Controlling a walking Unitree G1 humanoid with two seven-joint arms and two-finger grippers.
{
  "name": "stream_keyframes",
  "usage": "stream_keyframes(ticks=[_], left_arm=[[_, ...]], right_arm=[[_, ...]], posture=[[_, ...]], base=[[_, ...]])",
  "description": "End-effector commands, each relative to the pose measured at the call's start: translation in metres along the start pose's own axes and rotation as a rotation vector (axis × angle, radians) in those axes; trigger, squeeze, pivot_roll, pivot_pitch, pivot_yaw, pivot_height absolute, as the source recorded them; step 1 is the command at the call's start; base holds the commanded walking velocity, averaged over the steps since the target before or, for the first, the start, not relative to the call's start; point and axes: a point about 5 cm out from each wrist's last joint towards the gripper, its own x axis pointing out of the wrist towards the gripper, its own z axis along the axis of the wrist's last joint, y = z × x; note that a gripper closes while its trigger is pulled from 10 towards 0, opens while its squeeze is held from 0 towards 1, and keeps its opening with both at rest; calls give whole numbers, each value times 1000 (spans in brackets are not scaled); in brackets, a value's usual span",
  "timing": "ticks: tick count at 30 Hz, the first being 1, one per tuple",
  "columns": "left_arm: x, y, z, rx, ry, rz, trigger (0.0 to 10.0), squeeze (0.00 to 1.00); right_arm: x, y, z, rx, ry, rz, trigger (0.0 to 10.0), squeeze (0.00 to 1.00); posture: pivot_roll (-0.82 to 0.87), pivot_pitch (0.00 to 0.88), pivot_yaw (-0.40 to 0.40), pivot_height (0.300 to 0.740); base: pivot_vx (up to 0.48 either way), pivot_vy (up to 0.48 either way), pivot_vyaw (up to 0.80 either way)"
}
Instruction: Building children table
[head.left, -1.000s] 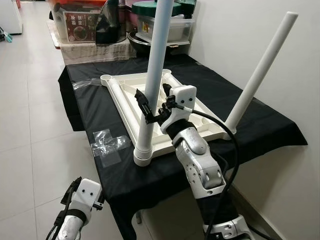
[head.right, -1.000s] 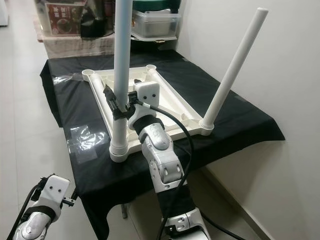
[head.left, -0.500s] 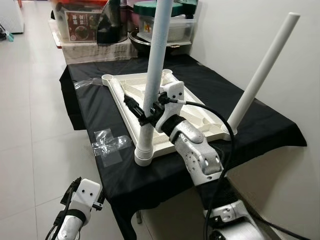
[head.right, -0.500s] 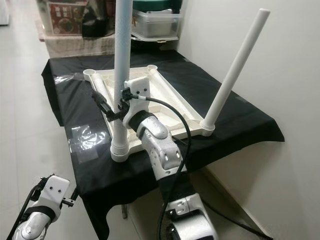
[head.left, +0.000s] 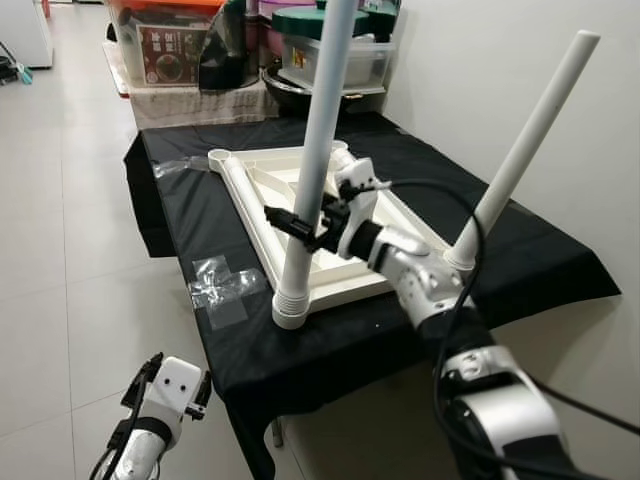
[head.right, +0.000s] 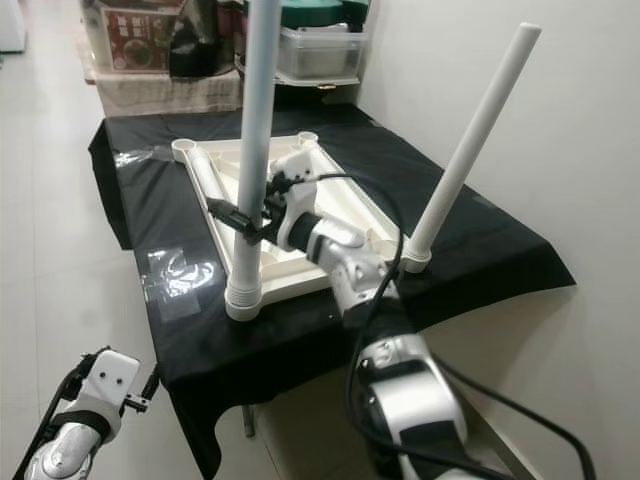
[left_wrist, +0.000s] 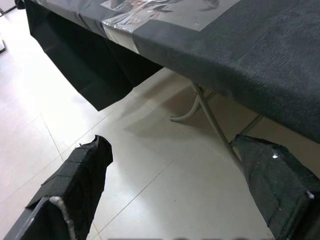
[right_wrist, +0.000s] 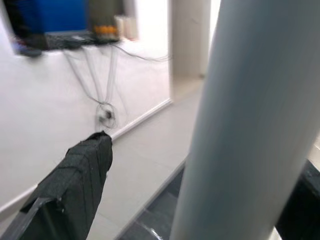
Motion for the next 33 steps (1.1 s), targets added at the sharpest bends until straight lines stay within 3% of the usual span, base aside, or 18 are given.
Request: stream_keyframes(ticks=[1,2,3,5,6,9,10,15,23,33], left_arm=[[-2,-2,-4,24,10,-18,10000,0],[-2,-2,-4,25,9,-19,10000,0],[-1,-2,-4,29,7,-23,10000,0],[-1,-2,-4,33,4,-27,10000,0],[-1,-2,-4,35,3,-29,10000,0],[-1,-2,-4,36,3,-30,10000,0],[-1,-3,-4,38,2,-31,10000,0],[-1,-3,-4,39,2,-30,10000,0],[-3,-4,-7,44,10,-31,10000,0],[-1,-11,-6,37,7,-44,10000,0]], right_arm=[[-2,-1,4,0,-27,30,10000,0],[-1,-1,7,-6,-32,54,10000,0],[-1,-2,11,-26,-40,94,7569,0],[0,-4,16,-48,-46,134,7569,0],[1,-3,19,-45,-58,162,2157,0],[2,-3,22,-35,-74,192,2157,0],[5,-4,19,-17,-74,183,0,0],[7,-4,10,-3,-44,181,0,0],[3,-1,-6,-65,35,249,0,0],[-6,-8,-19,-40,29,155,0,0]], posture=[[116,0,-134,740],[116,0,-134,740],[122,0,-142,740],[122,0,-142,740],[124,0,-145,740],[124,0,-145,740],[130,0,-152,740],[137,0,-159,740],[134,0,-168,740],[125,0,-169,740]], base=[[0,0,0],[0,0,0],[0,0,0],[0,0,0],[0,0,0],[0,0,0],[0,0,0],[0,0,0],[0,0,0],[0,0,0]])
